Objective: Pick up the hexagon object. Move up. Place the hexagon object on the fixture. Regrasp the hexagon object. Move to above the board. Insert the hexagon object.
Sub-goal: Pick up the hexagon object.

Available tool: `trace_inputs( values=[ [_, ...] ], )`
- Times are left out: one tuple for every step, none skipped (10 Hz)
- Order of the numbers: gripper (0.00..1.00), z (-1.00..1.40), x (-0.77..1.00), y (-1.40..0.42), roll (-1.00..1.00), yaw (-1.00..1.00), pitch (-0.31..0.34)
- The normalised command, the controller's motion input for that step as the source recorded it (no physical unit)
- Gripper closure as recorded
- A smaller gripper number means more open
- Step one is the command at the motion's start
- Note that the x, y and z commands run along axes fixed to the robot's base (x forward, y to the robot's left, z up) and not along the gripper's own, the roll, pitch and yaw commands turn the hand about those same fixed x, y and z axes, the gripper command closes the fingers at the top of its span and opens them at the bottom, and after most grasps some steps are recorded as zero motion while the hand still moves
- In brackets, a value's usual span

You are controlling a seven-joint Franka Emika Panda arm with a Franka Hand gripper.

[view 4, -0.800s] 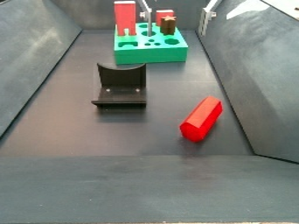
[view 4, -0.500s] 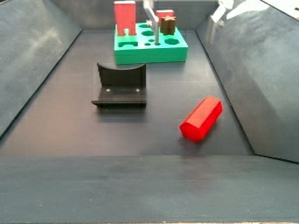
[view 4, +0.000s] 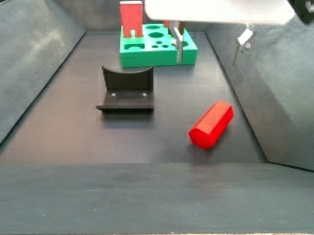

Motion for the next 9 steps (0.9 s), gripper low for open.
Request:
trace_inputs(
  values=[
    [0.0, -0.28, -0.05, 0.12, -0.04, -0.27, -0.184],
    [0.0, -0.49, 0.0, 0.12, -0.06, -0.2, -0.234],
    [0.0, -0.52, 0.0, 0.0, -0.09, -0.2, -0.326],
    [0.0, -0.47, -0.12, 0.01, -0.04, -0.37, -0.334],
    [0.0, -0.49, -0.18, 0.11, -0.01, -0.32, -0.267],
    [0.0, -0.45, -0.1, 0.2, 0.0, -0.38, -0.174],
    [0.0, -0.35, -0.51, 0.11, 0.0, -0.47, -0.261],
    [0.0, -0.35, -0.34, 0.0, 0.01, -0.41, -0.251],
    [0.0, -0.37, -0.07, 0.06, 0.0, -0.38, -0.196]
  ],
)
